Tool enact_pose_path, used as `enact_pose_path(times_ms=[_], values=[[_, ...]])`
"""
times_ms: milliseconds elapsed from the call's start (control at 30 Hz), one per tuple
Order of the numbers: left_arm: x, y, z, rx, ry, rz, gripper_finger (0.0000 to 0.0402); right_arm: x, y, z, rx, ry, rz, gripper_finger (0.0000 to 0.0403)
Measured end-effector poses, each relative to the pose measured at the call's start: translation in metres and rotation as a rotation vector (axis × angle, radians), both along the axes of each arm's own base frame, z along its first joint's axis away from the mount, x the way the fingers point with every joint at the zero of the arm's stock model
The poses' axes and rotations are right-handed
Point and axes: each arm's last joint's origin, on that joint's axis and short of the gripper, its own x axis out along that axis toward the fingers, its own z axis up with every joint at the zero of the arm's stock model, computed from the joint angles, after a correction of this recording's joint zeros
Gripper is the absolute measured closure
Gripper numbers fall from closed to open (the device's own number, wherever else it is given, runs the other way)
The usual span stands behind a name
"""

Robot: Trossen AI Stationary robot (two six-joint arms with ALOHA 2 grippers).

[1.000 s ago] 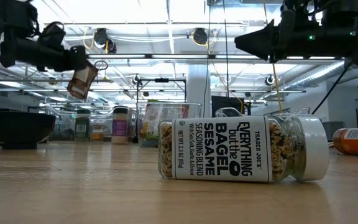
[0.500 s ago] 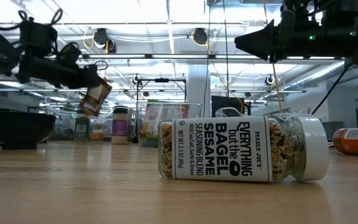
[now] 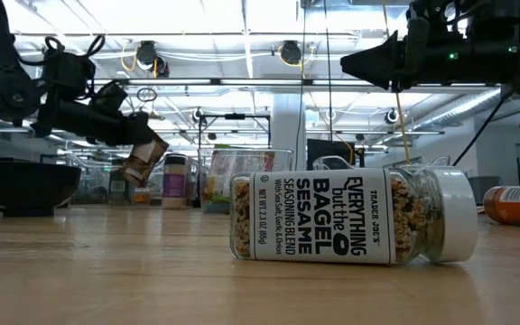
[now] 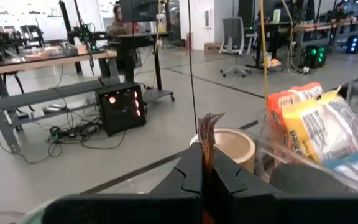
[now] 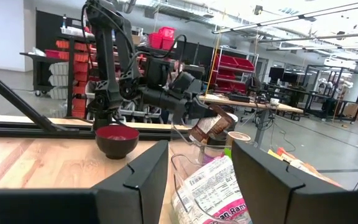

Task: Pick & Place Food Item
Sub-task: Put the orange seasoning pack into the left transparent bin

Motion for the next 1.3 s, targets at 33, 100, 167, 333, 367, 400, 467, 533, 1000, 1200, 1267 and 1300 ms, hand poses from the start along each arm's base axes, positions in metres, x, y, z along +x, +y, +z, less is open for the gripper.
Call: enact_pose_path(times_ms=[33, 100, 167, 333, 367, 400, 467, 533, 1000, 1200, 1267, 1300], values=[[0.0, 0.0, -0.001, -0.002, 0.001, 0.0, 0.0401, 0.0, 0.0, 0.0, 0.0, 0.0, 0.0, 0.0234], [0.001, 0.001, -0.002, 0.001, -0.012, 0.007, 0.0401, 0.0, 0.0, 0.0, 0.0, 0.0, 0.0, 0.0234], [0.001, 0.003, -0.002, -0.002, -0.035, 0.034, 0.04, 0.0, 0.0, 0.0, 0.0, 0.0, 0.0, 0.0234], [0.007, 0.012, -0.002, -0.019, -0.046, 0.068, 0.04, 0.0, 0.0, 0.0, 0.0, 0.0, 0.0, 0.0234], [0.009, 0.014, -0.002, -0.025, -0.05, 0.067, 0.04, 0.0, 0.0, 0.0, 0.0, 0.0, 0.0, 0.0234], [0.011, 0.015, -0.003, -0.029, -0.052, 0.066, 0.04, 0.0, 0.0, 0.0, 0.0, 0.0, 0.0, 0.0234], [0.015, 0.019, -0.004, -0.036, -0.047, 0.065, 0.04, 0.0, 0.0, 0.0, 0.0, 0.0, 0.0, 0.0234], [0.019, 0.022, -0.006, -0.047, -0.038, 0.082, 0.04, 0.0, 0.0, 0.0, 0.0, 0.0, 0.0, 0.0234], [0.023, 0.026, -0.016, -0.078, -0.01, 0.14, 0.0384, 0.001, 0.0, -0.002, 0.0, 0.027, 0.0, 0.0234], [0.023, 0.026, -0.016, -0.078, -0.011, 0.14, 0.0377, 0.001, 0.0, -0.002, 0.0, 0.026, 0.0, 0.0234], [0.023, 0.026, -0.016, -0.078, -0.011, 0.14, 0.0377, 0.001, 0.0, -0.002, 0.0, 0.026, 0.0, 0.0234], [0.023, 0.026, -0.016, -0.079, -0.011, 0.14, 0.0377, 0.0, 0.0, -0.002, 0.0, 0.026, 0.0, 0.0234]])
